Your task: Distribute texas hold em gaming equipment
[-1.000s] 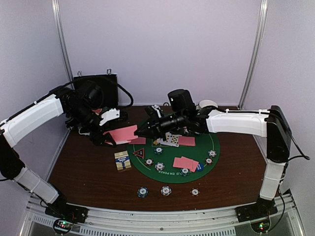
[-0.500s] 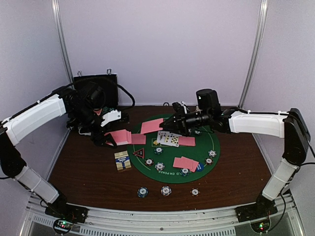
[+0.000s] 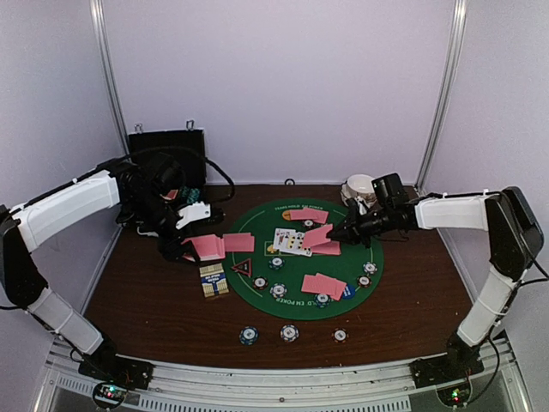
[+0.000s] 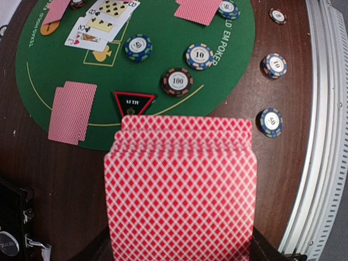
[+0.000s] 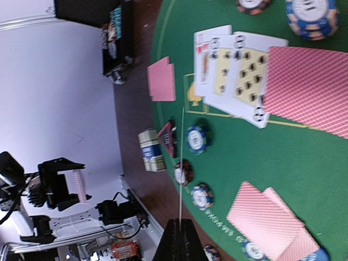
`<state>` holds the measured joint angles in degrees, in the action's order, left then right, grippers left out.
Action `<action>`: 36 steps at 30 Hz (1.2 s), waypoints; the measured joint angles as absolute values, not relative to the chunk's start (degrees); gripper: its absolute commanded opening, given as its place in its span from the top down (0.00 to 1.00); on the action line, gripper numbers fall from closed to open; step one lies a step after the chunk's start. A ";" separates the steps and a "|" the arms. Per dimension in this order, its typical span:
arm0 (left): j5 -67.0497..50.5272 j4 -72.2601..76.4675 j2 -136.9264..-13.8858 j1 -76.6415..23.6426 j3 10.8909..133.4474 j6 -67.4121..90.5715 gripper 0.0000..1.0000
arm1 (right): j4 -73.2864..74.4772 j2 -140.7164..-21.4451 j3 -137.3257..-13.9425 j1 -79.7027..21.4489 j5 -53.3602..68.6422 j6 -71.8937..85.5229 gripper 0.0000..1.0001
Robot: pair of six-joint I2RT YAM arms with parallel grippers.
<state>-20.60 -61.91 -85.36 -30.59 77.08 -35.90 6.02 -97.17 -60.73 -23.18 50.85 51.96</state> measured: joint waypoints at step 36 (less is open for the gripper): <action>-16.40 -44.84 -84.73 -16.49 46.63 -42.81 0.51 | 29.08 -95.00 -69.34 -25.71 30.94 33.65 0.02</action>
<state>-16.40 -44.84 -84.73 -16.49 46.63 -42.81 29.08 -95.00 -69.34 -25.71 30.94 33.65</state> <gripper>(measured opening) 0.660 0.955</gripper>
